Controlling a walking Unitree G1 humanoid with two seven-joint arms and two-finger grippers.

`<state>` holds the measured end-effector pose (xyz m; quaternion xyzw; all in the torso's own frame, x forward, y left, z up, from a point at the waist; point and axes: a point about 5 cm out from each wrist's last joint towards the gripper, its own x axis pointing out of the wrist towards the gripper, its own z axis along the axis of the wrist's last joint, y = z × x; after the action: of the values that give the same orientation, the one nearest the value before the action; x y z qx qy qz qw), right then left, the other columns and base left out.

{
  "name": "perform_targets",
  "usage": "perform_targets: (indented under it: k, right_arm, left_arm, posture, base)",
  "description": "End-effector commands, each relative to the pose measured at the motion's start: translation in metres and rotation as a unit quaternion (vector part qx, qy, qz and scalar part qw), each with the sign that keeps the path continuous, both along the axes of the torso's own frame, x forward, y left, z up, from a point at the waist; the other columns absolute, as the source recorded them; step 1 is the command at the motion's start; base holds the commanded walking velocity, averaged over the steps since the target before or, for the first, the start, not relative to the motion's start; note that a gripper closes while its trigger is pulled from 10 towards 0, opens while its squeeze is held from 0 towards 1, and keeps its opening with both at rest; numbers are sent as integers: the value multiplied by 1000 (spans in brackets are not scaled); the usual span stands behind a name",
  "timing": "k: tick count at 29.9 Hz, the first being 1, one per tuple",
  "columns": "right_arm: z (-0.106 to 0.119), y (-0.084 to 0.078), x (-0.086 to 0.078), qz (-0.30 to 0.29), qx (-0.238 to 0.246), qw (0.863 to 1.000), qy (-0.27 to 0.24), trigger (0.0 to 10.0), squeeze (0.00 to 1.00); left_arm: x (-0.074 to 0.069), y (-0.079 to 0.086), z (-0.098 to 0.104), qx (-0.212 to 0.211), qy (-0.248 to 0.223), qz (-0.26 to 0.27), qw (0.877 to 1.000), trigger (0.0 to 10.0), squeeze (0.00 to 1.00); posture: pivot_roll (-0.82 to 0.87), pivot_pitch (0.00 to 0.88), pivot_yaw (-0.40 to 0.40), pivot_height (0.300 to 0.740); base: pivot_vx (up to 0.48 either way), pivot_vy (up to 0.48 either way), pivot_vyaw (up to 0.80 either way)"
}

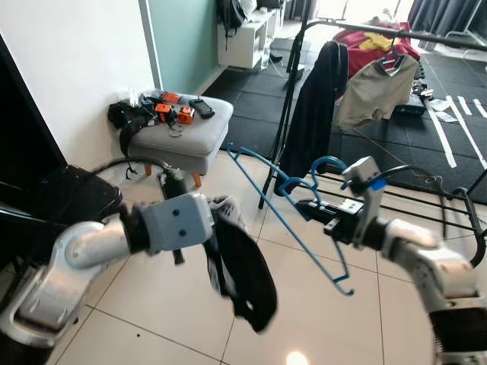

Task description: Hang hanger

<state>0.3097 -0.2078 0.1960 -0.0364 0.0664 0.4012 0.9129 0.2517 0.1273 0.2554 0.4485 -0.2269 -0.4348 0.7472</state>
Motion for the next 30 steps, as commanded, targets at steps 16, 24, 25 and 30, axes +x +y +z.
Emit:
perform_targets:
  k: [16, 24, 25, 30]
  right_arm:
    - [92, -65, -28, 246, -79, 966, -31, 10000, 0]
    - [110, -55, -46, 321, -165, 932, -15, 10000, 0]
    - [110, -55, -46, 321, -165, 932, -15, 10000, 0]
    - [112, -47, -50, 350, -208, 913, -13, 10000, 0]
  left_arm:
    - [-11, 32, 13, 254, -28, -198, 946, 10000, 0]
    - [-12, 37, 21, 293, -47, -231, 926, 10000, 0]
    - [-12, 37, 21, 293, -47, -231, 926, 10000, 0]
    - [-11, 37, 28, 295, -58, -249, 921, 10000, 0]
  posture:
    - [-73, 12, 31, 740]
    - [-70, 9, 37, 740]
    - [-70, 9, 37, 740]
    - [-67, 8, 40, 740]
  base:
    - [0, 0, 0]
    - [0, 0, 0]
    - [0, 0, 0]
    - [0, 0, 0]
